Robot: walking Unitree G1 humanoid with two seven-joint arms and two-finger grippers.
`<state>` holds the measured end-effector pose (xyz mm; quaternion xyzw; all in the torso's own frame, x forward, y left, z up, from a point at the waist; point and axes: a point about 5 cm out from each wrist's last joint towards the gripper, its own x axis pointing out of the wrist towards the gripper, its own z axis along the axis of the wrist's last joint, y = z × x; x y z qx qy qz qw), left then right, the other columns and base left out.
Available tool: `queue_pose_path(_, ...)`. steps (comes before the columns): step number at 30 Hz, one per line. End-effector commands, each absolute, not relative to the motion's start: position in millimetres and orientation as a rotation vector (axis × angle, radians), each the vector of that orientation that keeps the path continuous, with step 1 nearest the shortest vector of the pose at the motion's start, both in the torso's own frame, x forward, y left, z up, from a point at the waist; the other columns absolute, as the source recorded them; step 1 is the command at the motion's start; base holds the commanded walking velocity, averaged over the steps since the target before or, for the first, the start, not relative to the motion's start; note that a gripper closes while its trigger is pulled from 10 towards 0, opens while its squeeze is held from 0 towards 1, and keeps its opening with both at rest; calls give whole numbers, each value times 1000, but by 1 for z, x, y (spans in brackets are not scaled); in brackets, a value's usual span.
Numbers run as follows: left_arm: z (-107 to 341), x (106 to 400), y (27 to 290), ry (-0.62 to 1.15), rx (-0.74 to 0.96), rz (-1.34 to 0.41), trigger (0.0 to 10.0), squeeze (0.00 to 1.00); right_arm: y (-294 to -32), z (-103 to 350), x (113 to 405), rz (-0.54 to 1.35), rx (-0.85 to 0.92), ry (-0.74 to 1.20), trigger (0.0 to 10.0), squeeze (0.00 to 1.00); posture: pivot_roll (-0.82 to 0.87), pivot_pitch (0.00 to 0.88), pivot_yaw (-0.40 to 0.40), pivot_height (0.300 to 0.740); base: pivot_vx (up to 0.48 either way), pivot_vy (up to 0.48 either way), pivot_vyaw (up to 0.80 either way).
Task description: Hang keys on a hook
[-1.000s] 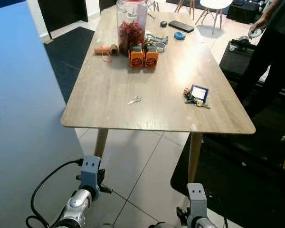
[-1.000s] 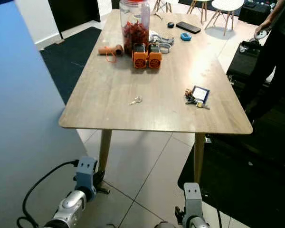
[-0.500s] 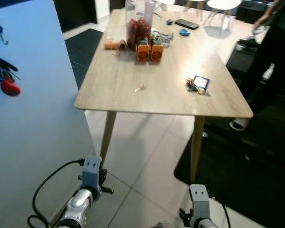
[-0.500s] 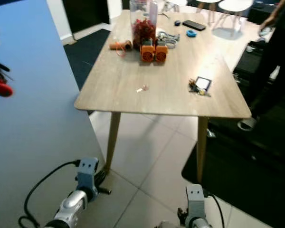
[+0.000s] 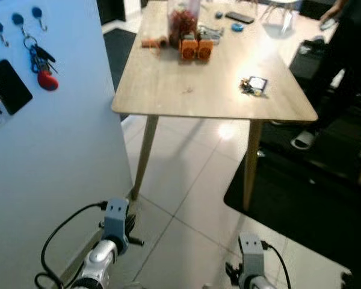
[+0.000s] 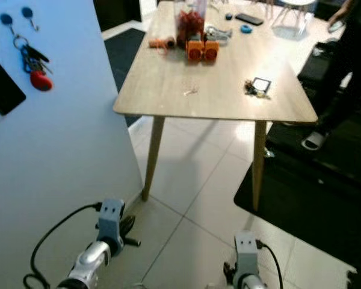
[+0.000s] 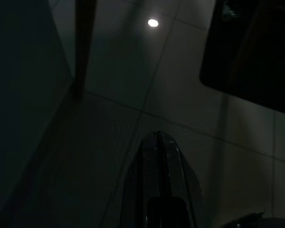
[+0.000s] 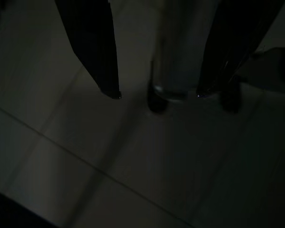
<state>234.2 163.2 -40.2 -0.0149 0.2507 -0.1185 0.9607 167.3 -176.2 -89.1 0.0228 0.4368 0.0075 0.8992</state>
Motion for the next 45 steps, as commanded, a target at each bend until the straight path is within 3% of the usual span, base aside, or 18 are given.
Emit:
queue_pose_path(1,-42,231,162,518,-19,-259,10000,0,-173,-91,164,20,53,915,10000,0,56,64,-27,740,0,0,0)
queue_pose_path(45,-38,235,158,482,-22,-274,10000,0,-174,-91,164,25,48,920,10000,0,57,63,-28,740,0,0,0)
